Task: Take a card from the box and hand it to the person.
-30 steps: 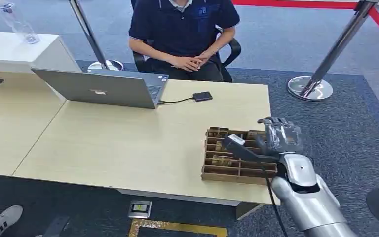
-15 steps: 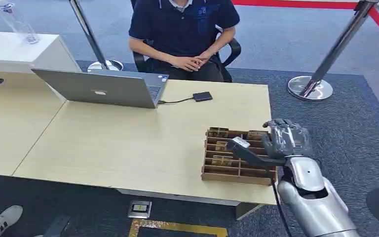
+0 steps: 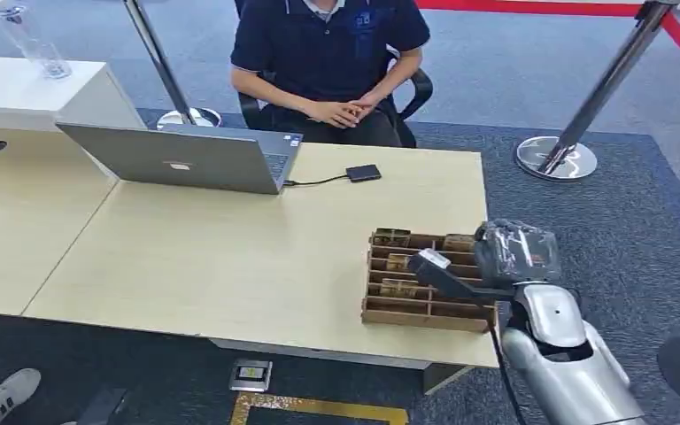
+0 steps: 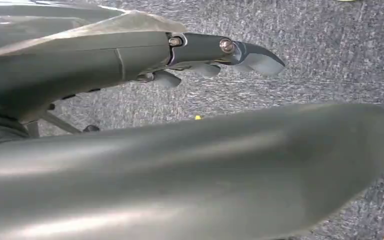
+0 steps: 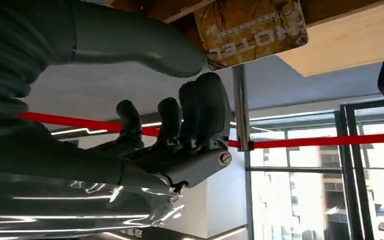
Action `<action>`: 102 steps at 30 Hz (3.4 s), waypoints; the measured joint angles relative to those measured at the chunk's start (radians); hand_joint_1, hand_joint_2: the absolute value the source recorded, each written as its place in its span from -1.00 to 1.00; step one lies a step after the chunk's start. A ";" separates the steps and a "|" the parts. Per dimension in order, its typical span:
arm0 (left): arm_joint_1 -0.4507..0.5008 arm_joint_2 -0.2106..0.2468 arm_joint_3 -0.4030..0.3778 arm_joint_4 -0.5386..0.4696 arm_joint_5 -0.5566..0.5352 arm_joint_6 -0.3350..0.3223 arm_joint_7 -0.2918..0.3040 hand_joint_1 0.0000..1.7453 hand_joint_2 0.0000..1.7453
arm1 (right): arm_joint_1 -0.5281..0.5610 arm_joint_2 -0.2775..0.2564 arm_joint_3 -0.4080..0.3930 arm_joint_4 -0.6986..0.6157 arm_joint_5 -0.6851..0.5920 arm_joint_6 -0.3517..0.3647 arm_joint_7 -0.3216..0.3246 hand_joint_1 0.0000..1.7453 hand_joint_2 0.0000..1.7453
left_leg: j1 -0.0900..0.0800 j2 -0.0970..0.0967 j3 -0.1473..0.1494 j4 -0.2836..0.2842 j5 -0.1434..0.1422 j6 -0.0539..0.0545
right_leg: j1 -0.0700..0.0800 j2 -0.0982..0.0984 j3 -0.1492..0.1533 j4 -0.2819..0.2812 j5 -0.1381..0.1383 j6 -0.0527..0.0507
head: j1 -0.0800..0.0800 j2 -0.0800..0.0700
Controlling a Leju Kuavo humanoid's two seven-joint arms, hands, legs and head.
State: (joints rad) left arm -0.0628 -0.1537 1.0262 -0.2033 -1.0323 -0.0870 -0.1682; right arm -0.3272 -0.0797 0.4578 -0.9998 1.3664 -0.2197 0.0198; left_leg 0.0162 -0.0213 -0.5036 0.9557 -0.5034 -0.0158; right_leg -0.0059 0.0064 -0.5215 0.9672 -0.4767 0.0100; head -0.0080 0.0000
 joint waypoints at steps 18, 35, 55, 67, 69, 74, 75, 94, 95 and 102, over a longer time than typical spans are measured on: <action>0.000 0.000 0.005 0.001 -0.007 0.003 0.000 -1.00 -1.00 | -0.023 0.020 0.003 0.012 0.000 0.002 -0.009 -0.04 1.00 | 0.000 0.000 0.000 0.000 0.000 0.000 | 0.000 0.000 0.000 0.000 0.000 0.000 | 0.000 0.000; -0.001 0.000 0.005 0.001 -0.018 -0.003 0.000 -1.00 -1.00 | -0.043 0.039 0.006 0.076 -0.015 0.000 -0.003 -0.04 1.00 | 0.000 0.000 0.000 0.000 0.000 0.000 | 0.000 0.000 0.000 0.000 0.000 0.000 | 0.000 0.000; -0.001 0.000 0.005 0.002 -0.018 -0.003 0.000 -1.00 -1.00 | -0.079 0.053 0.006 0.169 -0.022 -0.020 -0.014 0.02 1.00 | 0.000 0.000 0.000 0.000 0.000 0.000 | 0.000 0.000 0.000 0.000 0.000 0.000 | 0.000 0.000; -0.001 0.000 0.006 0.003 -0.018 -0.002 0.000 -1.00 -1.00 | -0.086 0.054 0.006 0.195 -0.029 -0.039 -0.020 1.00 1.00 | 0.000 0.000 0.000 0.000 0.000 0.001 | 0.000 0.000 0.000 0.000 0.001 0.001 | 0.000 0.000; -0.001 0.000 0.006 0.003 -0.018 -0.002 0.000 -1.00 -1.00 | -0.086 0.054 0.006 0.195 -0.029 -0.041 -0.020 1.00 1.00 | 0.000 0.000 0.000 0.000 0.000 0.001 | 0.000 0.000 0.000 0.000 0.001 0.001 | 0.000 0.000; -0.001 0.000 0.006 0.003 -0.019 -0.002 0.000 -1.00 -1.00 | -0.085 0.054 0.006 0.192 -0.022 -0.047 -0.019 1.00 1.00 | 0.000 0.000 0.001 0.000 0.000 0.001 | 0.000 0.000 0.001 0.000 0.001 0.001 | 0.000 0.000; -0.001 0.000 0.006 0.003 -0.019 -0.002 0.000 -1.00 -1.00 | -0.084 0.054 0.006 0.187 -0.020 -0.047 -0.017 1.00 1.00 | 0.000 0.000 0.001 0.000 0.000 0.001 | 0.000 0.000 0.001 0.000 0.001 0.001 | 0.000 0.000; -0.001 0.000 0.024 0.003 -0.017 -0.002 -0.005 -1.00 -1.00 | -0.019 0.016 0.011 -0.025 0.013 -0.043 -0.054 1.00 1.00 | 0.000 0.000 0.001 0.001 0.000 0.001 | 0.000 0.000 0.001 0.000 0.001 0.001 | 0.000 0.000; -0.001 0.000 0.025 0.003 -0.016 -0.002 -0.006 -1.00 -1.00 | -0.019 0.016 0.015 -0.036 0.011 -0.042 -0.061 1.00 1.00 | 0.000 0.000 0.001 0.001 0.000 0.001 | 0.000 0.000 0.001 0.000 0.001 0.001 | 0.000 0.000; -0.001 -0.001 0.031 0.004 -0.014 -0.002 -0.006 -1.00 -1.00 | -0.040 0.038 0.046 -0.104 -0.019 -0.021 -0.100 1.00 1.00 | 0.000 0.000 0.001 0.000 0.001 0.001 | 0.000 0.000 0.001 0.000 0.001 0.001 | 0.000 0.000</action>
State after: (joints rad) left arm -0.0639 -0.1545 1.0575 -0.1995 -1.0468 -0.0893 -0.1743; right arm -0.3676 -0.0416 0.5036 -1.1036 1.3474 -0.2403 -0.0797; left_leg 0.0162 -0.0212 -0.5029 0.9562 -0.5029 -0.0152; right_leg -0.0059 0.0064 -0.5206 0.9675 -0.4756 0.0107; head -0.0080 0.0000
